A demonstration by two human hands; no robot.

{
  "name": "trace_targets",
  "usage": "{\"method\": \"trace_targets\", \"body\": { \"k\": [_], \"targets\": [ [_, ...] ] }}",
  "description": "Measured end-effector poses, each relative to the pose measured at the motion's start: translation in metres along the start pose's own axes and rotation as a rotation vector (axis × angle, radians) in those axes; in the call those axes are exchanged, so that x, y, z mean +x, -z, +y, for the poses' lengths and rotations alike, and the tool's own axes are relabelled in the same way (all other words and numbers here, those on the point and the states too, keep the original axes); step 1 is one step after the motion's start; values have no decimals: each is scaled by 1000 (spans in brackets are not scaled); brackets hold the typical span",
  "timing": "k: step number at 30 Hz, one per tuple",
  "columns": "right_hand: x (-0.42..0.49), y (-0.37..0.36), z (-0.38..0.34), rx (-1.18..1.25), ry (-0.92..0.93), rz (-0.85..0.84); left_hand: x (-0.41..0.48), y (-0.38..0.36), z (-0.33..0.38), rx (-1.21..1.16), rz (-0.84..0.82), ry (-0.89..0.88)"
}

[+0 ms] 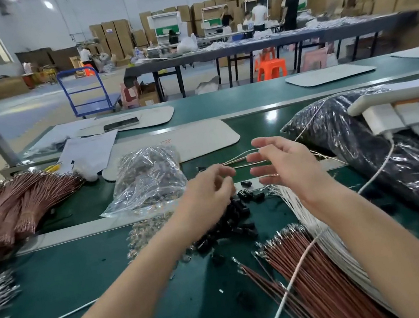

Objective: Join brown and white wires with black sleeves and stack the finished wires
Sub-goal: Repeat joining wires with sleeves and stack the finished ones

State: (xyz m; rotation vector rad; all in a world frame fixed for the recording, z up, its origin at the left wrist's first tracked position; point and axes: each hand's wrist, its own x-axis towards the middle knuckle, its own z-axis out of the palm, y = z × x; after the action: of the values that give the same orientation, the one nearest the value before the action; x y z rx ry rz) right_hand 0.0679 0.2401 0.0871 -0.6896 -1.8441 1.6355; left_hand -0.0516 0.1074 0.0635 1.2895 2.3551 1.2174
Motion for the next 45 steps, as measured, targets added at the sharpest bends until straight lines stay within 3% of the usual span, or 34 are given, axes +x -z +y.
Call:
{"method": "trace_targets", "body": {
  "k": [4,7,15,21,23,26,29,33,37,42,45],
  "targets": [
    [-14,-10,15,-140,59,26,-45,-7,13,327,-332,-255],
    [-25,-15,22,-225,89,14,-67,-9,15,478,-477,-371],
    [-39,-16,34,-289,76,31,-90,-21,6,553,-463,-552],
    [-43,-20,43,-294,81,32,-90,-23,3,559,-398,-571],
    [-42,-20,44,-306,77,17,-89,-9,2,439,-350,-495],
    [-40,-14,47,-290,62,-6,-92,22,-3,-10,-199,-243],
    [-43,-11,46,-243,35,-72,-102,46,-19,-460,63,-51],
    [-56,-20,32,-130,-25,-333,-111,52,-44,-919,427,203],
    [-70,-35,29,-426,151,-452,-120,49,-64,-1134,608,335],
    [-78,-48,38,-644,291,-390,-123,57,-70,-1326,673,366],
    [-82,-55,50,-644,359,-293,-127,63,-74,-1423,661,340]
  ]
}}
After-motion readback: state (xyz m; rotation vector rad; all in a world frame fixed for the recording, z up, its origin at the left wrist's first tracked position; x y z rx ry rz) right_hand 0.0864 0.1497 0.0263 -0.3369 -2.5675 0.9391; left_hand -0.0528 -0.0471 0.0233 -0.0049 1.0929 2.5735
